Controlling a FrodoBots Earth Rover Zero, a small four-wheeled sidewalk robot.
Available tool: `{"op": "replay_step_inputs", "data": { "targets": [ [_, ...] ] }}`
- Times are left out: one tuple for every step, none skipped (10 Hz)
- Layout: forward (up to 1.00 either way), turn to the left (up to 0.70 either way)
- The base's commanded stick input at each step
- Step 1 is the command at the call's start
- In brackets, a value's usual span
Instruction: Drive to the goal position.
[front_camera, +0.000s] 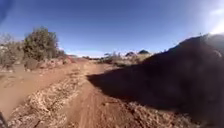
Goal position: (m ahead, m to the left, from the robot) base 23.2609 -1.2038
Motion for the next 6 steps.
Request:
{"op": "replay_step_inputs", "data": {
  "targets": [
    [0.5, 0.0],
    [0.5, 0.0],
    [0.5, 0.0],
    [0.5, 0.26],
    [0.5, 0.5],
    [0.5, 0.42]
  ]
}}
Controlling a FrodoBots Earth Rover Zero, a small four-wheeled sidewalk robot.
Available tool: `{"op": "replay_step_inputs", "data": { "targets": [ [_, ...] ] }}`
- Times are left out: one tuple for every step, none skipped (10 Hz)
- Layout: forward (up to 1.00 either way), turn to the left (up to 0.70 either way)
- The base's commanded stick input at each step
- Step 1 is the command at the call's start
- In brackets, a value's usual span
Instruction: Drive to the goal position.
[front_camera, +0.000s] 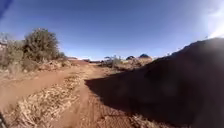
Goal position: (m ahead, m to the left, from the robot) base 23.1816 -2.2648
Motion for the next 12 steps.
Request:
{"op": "replay_step_inputs", "data": {
  "targets": [
    [0.5, 0.15],
    [0.5, 0.17],
    [0.5, 0.41],
    [0.5, 0.44],
    [0.5, 0.13],
    [0.5, 0.0],
    [0.5, 0.0],
    [0.5, 0.0],
    [0.5, 0.0],
    [0.5, 0.0],
    [0.5, 0.0],
    [0.5, 0.0]
  ]
}}
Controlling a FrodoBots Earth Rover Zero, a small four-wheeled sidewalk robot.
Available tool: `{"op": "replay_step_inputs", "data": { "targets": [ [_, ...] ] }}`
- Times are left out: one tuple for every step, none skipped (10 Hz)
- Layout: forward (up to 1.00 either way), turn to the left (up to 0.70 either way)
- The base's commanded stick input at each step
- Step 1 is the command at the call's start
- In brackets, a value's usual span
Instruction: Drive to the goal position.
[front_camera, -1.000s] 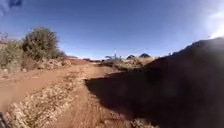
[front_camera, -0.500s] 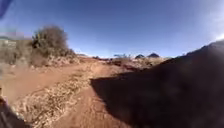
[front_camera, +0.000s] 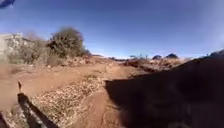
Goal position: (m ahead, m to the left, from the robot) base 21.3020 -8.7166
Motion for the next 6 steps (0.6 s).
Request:
{"op": "replay_step_inputs", "data": {
  "targets": [
    [0.5, 0.0],
    [0.5, 0.0],
    [0.5, 0.0],
    [0.5, 0.0],
    [0.5, 0.0],
    [0.5, 0.0]
  ]
}}
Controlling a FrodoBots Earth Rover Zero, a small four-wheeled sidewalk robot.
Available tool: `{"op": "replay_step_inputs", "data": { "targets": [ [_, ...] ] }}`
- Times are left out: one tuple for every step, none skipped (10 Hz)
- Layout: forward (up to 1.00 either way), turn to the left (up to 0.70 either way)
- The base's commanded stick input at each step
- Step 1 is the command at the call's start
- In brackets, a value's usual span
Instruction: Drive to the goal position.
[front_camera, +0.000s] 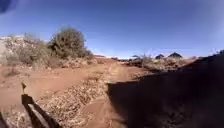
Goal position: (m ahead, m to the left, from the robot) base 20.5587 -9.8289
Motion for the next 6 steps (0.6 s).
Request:
{"op": "replay_step_inputs", "data": {
  "targets": [
    [0.5, 0.0],
    [0.5, 0.0],
    [0.5, 0.0],
    [0.5, 0.0],
    [0.5, 0.0],
    [0.5, 0.0]
  ]
}}
